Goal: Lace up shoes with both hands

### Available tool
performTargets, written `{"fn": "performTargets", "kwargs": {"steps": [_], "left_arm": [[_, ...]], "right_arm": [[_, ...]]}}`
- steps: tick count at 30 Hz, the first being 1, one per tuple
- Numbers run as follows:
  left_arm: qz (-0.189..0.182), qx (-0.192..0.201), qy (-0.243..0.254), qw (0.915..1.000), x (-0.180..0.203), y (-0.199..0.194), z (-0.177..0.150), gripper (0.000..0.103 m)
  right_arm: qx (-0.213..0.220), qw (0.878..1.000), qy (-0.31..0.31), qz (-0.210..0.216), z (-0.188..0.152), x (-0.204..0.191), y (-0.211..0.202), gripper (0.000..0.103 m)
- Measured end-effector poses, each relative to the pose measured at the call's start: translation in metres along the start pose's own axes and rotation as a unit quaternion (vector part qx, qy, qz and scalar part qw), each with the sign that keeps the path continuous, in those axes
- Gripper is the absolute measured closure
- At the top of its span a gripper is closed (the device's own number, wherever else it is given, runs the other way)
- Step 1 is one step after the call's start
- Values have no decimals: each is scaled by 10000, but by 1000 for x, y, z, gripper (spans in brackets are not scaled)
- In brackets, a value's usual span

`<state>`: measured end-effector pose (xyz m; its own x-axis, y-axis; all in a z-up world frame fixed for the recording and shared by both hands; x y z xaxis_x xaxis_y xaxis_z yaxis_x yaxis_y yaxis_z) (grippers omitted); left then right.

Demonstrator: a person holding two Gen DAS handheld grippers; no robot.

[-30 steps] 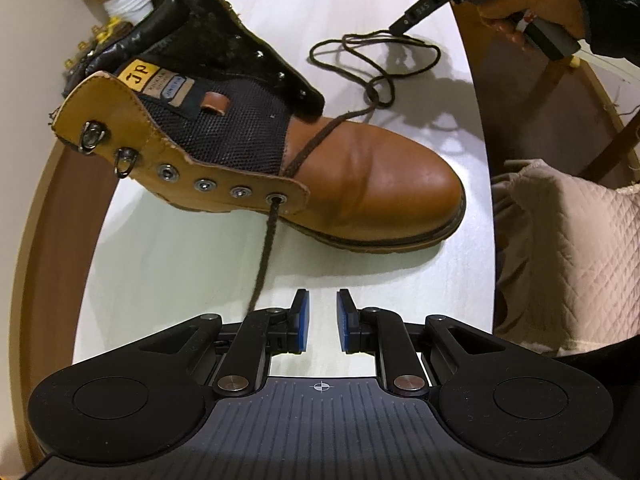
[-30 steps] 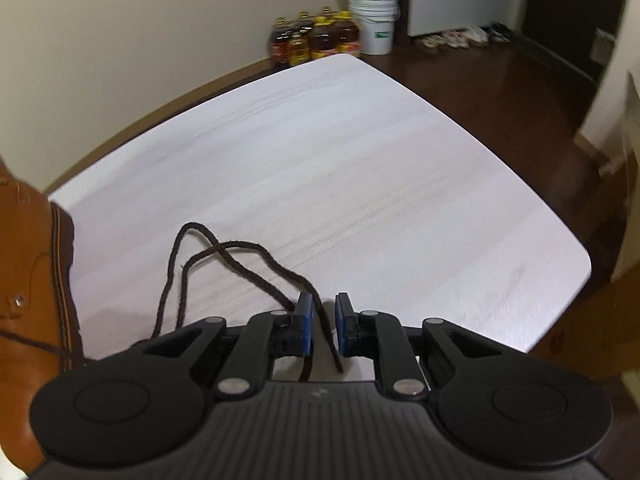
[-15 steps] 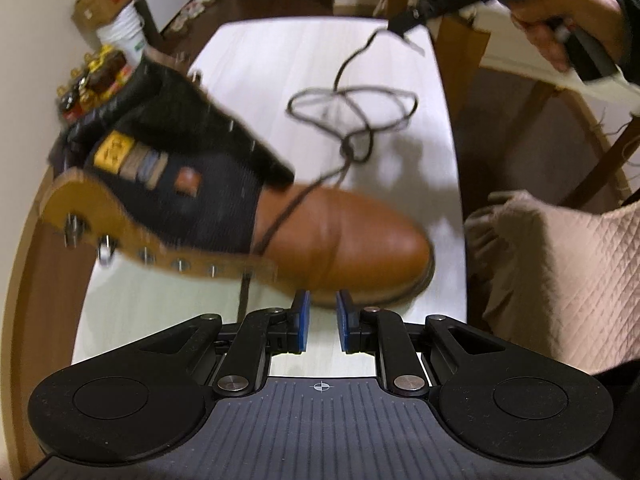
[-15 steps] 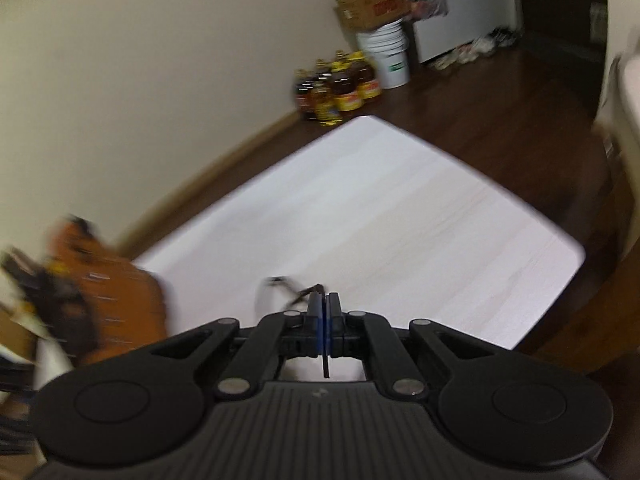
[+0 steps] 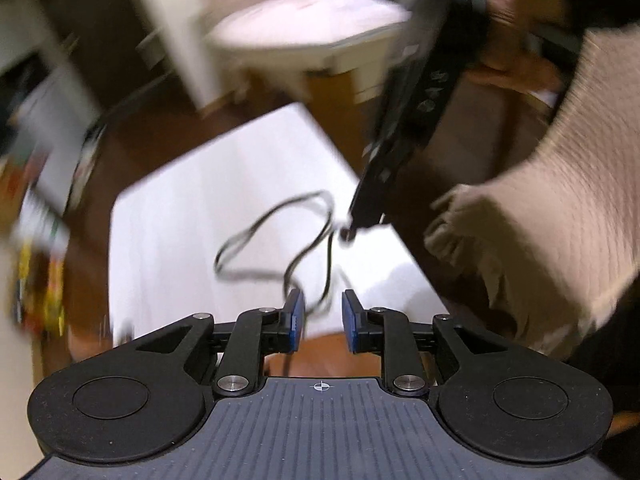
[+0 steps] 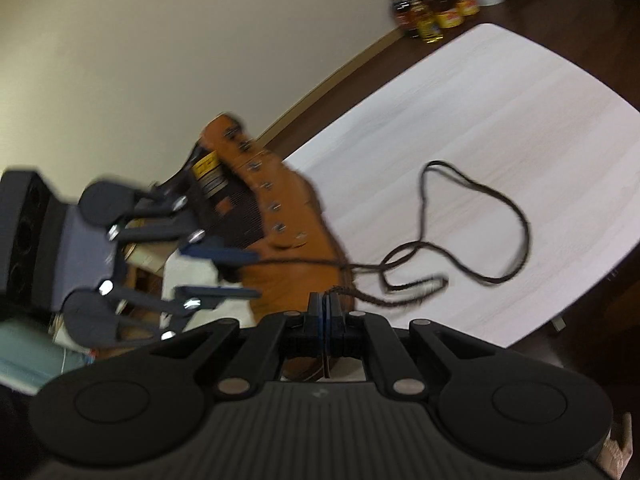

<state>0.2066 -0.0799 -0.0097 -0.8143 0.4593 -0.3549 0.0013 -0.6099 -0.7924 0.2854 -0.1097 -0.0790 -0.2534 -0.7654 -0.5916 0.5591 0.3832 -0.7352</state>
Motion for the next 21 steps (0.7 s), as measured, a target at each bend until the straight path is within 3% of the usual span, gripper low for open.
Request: {"fn": "performTargets", "kwargs": {"steps": [4,11,12,15,17,19,21], "left_arm": [[-187,273,774,9965,15,4,11,80],[-532,707,1466,9852,43,-1,18,78],[-550,721,1473,9849,44,1,17,83],[-705,568,1004,9908,42,-4,8,99],[-775,462,653,9938,37,-6,5,99],[-755,306,-572,9950,24,-12,-3,99],[-554,151,-1339,9893,15,-14,-14,99]], "right_arm": [[-334,9974,-645,28,-16,-32,-10,101],[-720,9854,-1534,-135,-31,-59,-10,101],[-751,9843,-1591,-138,-32,-61,-10,101],[-804,9824,-1685,-69,-34,-65,-8,101],[-717,9840,-1630,-86,-33,-66,-6,101],[-471,9894,-1359,-187,-29,-60,-7,99],[-166,9944,-991,-315,-23,-53,-9,95]]}}
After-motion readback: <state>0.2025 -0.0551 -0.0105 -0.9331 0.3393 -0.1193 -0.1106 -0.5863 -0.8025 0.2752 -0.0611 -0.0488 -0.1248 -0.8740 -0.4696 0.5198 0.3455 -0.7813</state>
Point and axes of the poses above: each gripper's, at about its wrist camera, not at the fingertips, and y roughly the way its jaws point, x to its right, z to its top, the point moved 6 cm from there along y, roughly the way its jaws point, and after that the axes turned 9 degrees about y, right-handed, at the moved point
